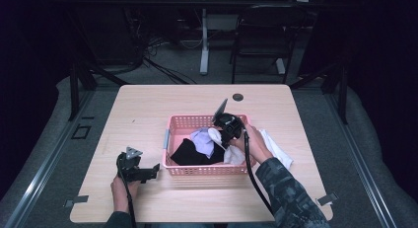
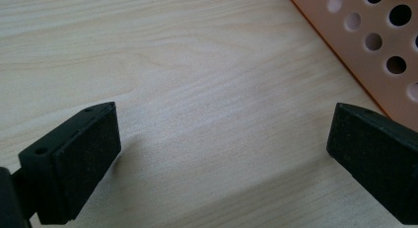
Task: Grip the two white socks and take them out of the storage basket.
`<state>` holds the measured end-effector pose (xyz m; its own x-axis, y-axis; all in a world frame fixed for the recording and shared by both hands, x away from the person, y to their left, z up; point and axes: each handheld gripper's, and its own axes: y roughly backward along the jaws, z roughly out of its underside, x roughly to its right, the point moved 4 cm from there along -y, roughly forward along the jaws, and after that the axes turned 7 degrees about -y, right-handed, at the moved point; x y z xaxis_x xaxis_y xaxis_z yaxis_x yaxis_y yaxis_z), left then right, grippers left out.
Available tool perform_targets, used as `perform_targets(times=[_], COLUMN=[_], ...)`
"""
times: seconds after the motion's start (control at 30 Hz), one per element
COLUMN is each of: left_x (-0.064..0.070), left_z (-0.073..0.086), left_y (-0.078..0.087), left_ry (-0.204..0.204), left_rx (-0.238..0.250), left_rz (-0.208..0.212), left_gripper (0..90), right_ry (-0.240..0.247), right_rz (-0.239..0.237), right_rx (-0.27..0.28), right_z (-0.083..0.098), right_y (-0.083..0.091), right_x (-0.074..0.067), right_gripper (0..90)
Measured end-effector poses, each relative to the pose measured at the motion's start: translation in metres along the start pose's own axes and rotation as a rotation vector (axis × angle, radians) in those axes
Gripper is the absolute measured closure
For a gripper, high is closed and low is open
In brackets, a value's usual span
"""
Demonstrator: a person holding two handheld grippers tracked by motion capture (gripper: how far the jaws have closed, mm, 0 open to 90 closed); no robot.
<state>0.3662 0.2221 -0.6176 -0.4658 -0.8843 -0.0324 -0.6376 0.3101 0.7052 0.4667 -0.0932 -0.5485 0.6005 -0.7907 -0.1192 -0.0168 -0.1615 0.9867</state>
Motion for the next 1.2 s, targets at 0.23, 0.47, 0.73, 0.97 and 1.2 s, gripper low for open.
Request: perform_targets(times=[0.23,0.47,0.73,0.97,1.2], left_x=[0.0,0.0,0.0,0.0,0.0], left_z=[0.0,0.0,0.0,0.0,0.0], left_y=[0.0,0.0,0.0,0.0,0.0], left_ry=[0.004,0.0,0.003,-0.005,-0.005], left_rx=[-0.002,-0.001,-0.002,0.0,0.0], left_rz=[-0.001,0.0,0.0,-0.001,0.0], left_gripper=[0.0,0.0,0.0,0.0,0.0], right_ry=[0.018,0.037,0.052,0.059,0.053], right_rz=[-0.011,-0.014,-0.014,-0.014,-0.01], right_rx=[0.034,0.061,0.087,0.098,0.109], right_z=[0.001,0.0,-0.002,-0.002,-0.002], right_y=[0.025,0.045,0.064,0.073,0.089], right_x=[-0.002,-0.008,-0.012,-0.012,-0.01], right_gripper=[83.3,83.3,83.2,83.3,83.2])
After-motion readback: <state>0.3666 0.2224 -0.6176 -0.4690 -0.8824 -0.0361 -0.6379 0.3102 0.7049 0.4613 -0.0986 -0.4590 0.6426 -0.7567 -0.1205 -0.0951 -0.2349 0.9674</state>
